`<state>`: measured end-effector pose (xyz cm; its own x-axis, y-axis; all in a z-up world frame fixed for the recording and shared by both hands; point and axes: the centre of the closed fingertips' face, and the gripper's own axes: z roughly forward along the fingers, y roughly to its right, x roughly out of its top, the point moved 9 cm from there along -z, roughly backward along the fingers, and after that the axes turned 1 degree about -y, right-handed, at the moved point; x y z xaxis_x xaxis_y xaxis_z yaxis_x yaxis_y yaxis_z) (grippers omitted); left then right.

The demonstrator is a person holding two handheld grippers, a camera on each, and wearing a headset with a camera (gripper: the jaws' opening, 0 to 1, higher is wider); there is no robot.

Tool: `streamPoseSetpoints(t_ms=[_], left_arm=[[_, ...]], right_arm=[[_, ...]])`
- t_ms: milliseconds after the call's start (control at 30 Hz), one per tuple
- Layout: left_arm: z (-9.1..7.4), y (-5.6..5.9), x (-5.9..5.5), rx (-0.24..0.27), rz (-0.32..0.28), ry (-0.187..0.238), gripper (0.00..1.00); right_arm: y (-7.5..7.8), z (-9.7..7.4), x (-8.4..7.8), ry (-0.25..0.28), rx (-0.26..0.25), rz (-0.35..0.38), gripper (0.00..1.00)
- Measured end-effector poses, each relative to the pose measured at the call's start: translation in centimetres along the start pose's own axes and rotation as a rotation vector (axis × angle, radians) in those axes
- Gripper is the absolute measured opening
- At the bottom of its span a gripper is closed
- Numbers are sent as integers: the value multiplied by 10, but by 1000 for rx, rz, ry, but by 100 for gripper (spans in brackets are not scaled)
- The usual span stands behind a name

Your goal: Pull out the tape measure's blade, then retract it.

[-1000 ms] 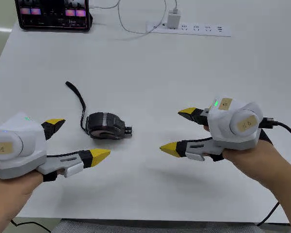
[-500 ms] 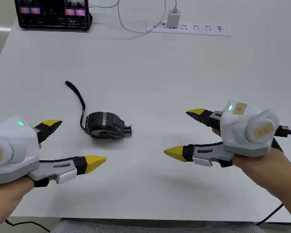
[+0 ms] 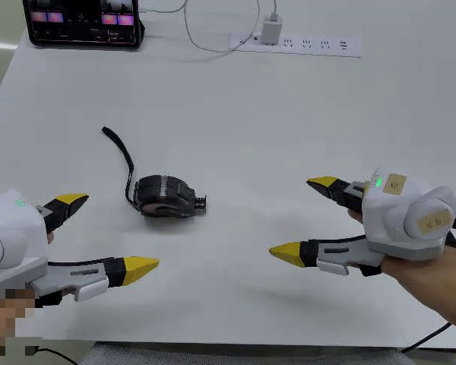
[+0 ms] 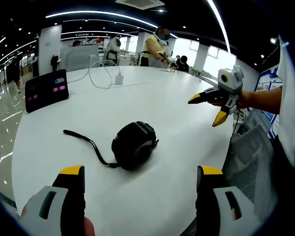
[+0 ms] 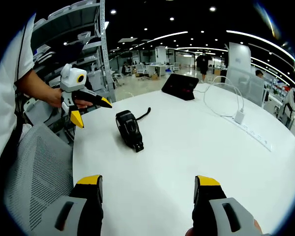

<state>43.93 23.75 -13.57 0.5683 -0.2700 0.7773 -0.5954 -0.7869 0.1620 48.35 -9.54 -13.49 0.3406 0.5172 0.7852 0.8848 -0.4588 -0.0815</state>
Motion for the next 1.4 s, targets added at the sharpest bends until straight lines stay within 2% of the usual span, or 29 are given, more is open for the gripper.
streamPoseSetpoints(t_ms=[200,600,1200,1400], left_arm=[[-3,0,-2,-3,12,-11,93],[-10,0,-6,-11,38,-28,98],[-15,1,-10,-33,67,-47,99],[-17,3,-11,-42,68,-49,99]], right_arm=[[-1,-7,-2,14,-13,2,78],[-2,-20,-13,5,-30,19,83],[-6,-28,-25,-7,-41,37,99],[-7,-29,-28,-13,-35,39,99]])
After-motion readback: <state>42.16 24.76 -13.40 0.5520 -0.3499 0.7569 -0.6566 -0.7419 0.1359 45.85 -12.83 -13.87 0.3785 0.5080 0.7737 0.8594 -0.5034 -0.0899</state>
